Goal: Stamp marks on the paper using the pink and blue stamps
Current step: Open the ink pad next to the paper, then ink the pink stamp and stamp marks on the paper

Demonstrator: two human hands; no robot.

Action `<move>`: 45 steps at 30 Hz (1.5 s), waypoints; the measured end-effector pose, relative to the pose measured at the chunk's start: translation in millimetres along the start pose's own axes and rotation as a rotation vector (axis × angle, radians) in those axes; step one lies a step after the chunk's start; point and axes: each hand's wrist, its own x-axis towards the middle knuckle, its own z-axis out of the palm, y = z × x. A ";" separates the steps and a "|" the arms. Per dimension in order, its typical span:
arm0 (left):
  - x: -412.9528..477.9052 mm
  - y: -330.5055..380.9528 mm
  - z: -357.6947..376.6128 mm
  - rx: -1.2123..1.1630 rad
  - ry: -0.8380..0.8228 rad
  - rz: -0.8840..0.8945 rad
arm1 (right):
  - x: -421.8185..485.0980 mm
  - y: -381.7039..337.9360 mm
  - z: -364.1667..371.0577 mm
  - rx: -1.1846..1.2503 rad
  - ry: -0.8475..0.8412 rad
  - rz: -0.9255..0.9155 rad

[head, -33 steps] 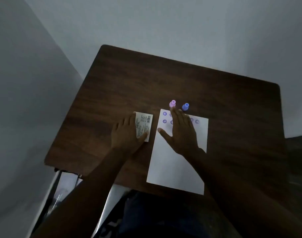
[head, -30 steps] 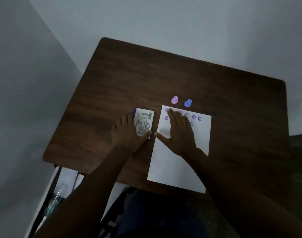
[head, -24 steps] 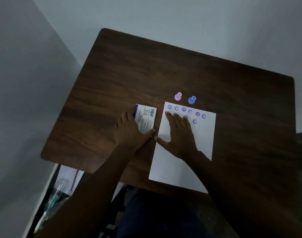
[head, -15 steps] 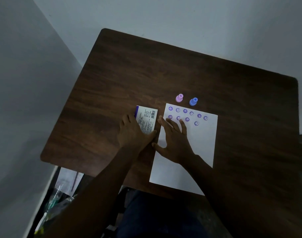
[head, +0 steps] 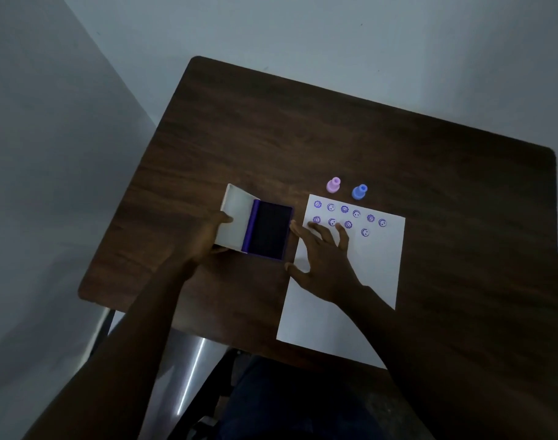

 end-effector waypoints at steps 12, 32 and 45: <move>11.7 -1.0 -35.6 0.635 0.198 0.460 | 1.9 -1.5 -5.5 -0.020 -0.008 -0.013; 10.8 15.8 -19.5 0.491 0.135 0.532 | 106.3 87.8 -76.8 -0.433 0.133 0.080; -1.9 28.2 -11.4 0.054 -0.111 0.261 | 135.2 61.6 -80.3 -0.062 -0.395 0.242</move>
